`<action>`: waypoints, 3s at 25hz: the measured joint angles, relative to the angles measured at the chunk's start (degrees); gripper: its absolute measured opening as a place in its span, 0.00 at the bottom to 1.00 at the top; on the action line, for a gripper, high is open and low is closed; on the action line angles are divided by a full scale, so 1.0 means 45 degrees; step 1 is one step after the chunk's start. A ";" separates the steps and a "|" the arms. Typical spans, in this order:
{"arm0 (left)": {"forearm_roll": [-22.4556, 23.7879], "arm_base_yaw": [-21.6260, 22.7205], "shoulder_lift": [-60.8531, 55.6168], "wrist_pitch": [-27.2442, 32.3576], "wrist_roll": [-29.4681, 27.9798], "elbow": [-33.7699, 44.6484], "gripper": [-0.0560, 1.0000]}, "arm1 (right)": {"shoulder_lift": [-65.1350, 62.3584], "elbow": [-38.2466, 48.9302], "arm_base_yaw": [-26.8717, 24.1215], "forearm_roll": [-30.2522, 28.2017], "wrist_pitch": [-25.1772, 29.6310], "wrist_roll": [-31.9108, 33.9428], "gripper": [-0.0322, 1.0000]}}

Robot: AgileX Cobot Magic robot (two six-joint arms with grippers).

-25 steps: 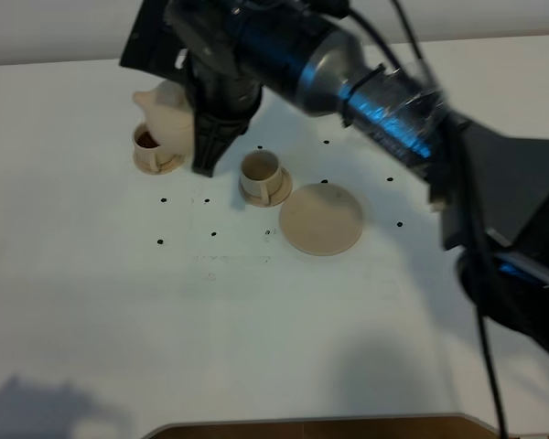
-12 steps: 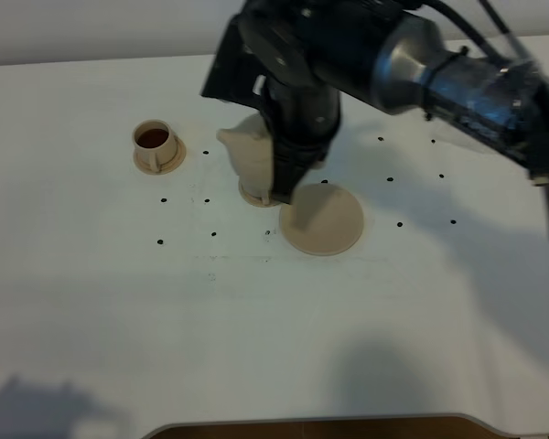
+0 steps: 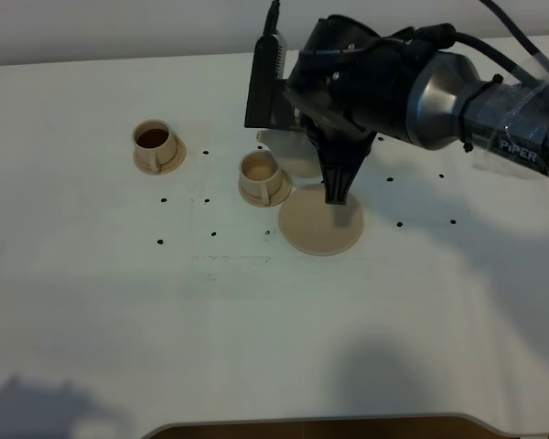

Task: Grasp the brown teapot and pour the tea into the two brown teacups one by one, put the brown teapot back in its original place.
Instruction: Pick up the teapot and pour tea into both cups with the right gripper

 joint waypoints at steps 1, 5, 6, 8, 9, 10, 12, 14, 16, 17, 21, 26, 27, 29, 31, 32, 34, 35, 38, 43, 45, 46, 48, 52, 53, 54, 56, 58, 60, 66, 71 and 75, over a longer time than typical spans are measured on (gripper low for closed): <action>0.0000 0.0000 0.0000 0.0000 0.0000 0.0000 0.57 | 0.0000 0.0180 0.0000 -0.0376 -0.0316 0.0000 0.12; 0.0000 0.0000 0.0000 0.0000 0.0000 0.0000 0.57 | 0.0216 0.0565 0.0000 -0.1707 -0.0845 0.0000 0.12; 0.0000 0.0000 0.0000 0.0000 0.0000 0.0000 0.57 | 0.0360 0.0565 0.0000 -0.1925 -0.0879 0.0000 0.12; 0.0000 0.0000 0.0000 0.0000 0.0000 0.0000 0.57 | 0.0656 0.0576 0.0000 -0.2407 -0.0936 0.0000 0.12; 0.0000 0.0000 0.0000 0.0000 0.0000 0.0000 0.57 | 0.0813 0.0571 0.0000 -0.2594 -0.0973 0.0000 0.12; 0.0000 0.0000 0.0000 0.0000 0.0000 0.0000 0.57 | 0.0942 0.0571 0.0000 -0.2744 -0.1005 0.0000 0.12; 0.0000 0.0000 0.0000 0.0000 0.0000 0.0000 0.57 | 0.1108 0.0571 0.0000 -0.3039 -0.1048 0.0000 0.12; 0.0000 0.0000 0.0000 0.0000 0.0000 0.0000 0.57 | 0.1255 0.0571 0.0000 -0.3232 -0.1134 0.0011 0.12; 0.0000 0.0000 0.0000 0.0000 0.0000 0.0000 0.57 | 0.1360 0.0571 -0.0046 -0.3340 -0.1231 0.0011 0.12; 0.0000 0.0000 0.0000 0.0000 0.0000 0.0000 0.57 | 0.1430 0.0571 -0.0063 -0.3413 -0.1290 0.0011 0.12; 0.0000 0.0000 0.0000 0.0000 0.0000 0.0000 0.57 | 0.1462 0.0571 -0.0121 -0.3881 -0.1377 0.0011 0.12; 0.0000 0.0000 0.0000 0.0000 0.0000 0.0000 0.57 | 0.1585 0.0571 -0.0121 -0.4581 -0.1416 0.0011 0.12; 0.0000 0.0000 0.0000 0.0000 0.0000 0.0000 0.57 | 0.1656 0.0571 -0.0121 -0.4681 -0.1416 0.0011 0.12; 0.0000 0.0000 0.0000 0.0000 0.0000 0.0000 0.57 | 0.1725 0.0586 -0.0097 -0.4803 -0.1416 0.0011 0.12; 0.0000 0.0000 0.0000 0.0000 0.0000 0.0000 0.57 | 0.1725 0.0597 -0.0086 -0.5017 -0.1416 0.0011 0.12; 0.0000 0.0000 0.0000 0.0000 0.0000 0.0000 0.57 | 0.1725 0.0597 -0.0060 -0.5226 -0.1416 0.0038 0.12; 0.0000 0.0000 0.0000 0.0000 0.0000 0.0000 0.57 | 0.1725 0.0597 -0.0008 -0.5471 -0.1416 0.0071 0.12; 0.0000 0.0000 0.0000 0.0000 0.0000 0.0000 0.57 | 0.1751 0.0597 0.0030 -0.5568 -0.1403 0.0071 0.12; 0.0000 0.0000 0.0000 0.0000 0.0000 0.0000 0.57 | 0.1904 0.0597 0.0179 -0.6033 -0.1377 0.0071 0.12; 0.0000 0.0000 0.0000 0.0000 0.0000 0.0000 0.57 | 0.2060 0.0597 0.0355 -0.6513 -0.1260 0.0102 0.12; 0.0000 0.0000 0.0000 0.0000 0.0000 0.0000 0.57 | 0.2082 0.0597 0.0418 -0.6673 -0.1165 0.0113 0.12; 0.0000 0.0000 0.0000 0.0000 0.0000 0.0000 0.57 | 0.2082 0.0597 0.0431 -0.6737 -0.1163 0.0113 0.12; 0.0000 0.0000 0.0000 0.0000 0.0000 0.0000 0.57 | 0.2082 0.0597 0.0439 -0.6844 -0.1152 0.0113 0.12; 0.0000 0.0000 0.0000 0.0000 0.0000 0.0000 0.57 | 0.2082 0.0597 0.0472 -0.7240 -0.1059 0.0135 0.12; 0.0000 0.0000 0.0000 0.0000 0.0000 0.0000 0.57 | 0.2082 0.0597 0.0526 -0.7374 -0.1007 0.0163 0.12; 0.0000 0.0000 0.0000 0.0000 0.0000 0.0000 0.57 | 0.2082 0.0597 0.0549 -0.7522 -0.0987 0.0173 0.12; 0.0000 0.0000 0.0000 0.0000 0.0000 0.0000 0.57 | 0.2082 0.0597 0.0667 -0.7781 -0.0922 0.0187 0.12; 0.0000 0.0000 0.0000 0.0000 0.0000 0.0000 0.57 | 0.2082 0.0597 0.0767 -0.7948 -0.0901 0.0190 0.12; 0.0000 0.0000 0.0000 0.0000 0.0000 0.0000 0.57 | 0.2082 0.0597 0.0838 -0.8112 -0.0832 0.0190 0.12; 0.0000 0.0000 0.0000 0.0000 0.0015 0.0000 0.57 | 0.2082 0.0597 0.1015 -0.8568 -0.0671 0.0190 0.12; 0.0000 0.0000 0.0000 0.0000 0.0006 0.0000 0.57 | 0.2082 0.0597 0.1163 -0.8899 -0.0404 0.0015 0.12; 0.0000 0.0000 0.0000 0.0000 0.0006 0.0000 0.57 | 0.2082 0.0597 0.1201 -0.9174 -0.0354 -0.0081 0.12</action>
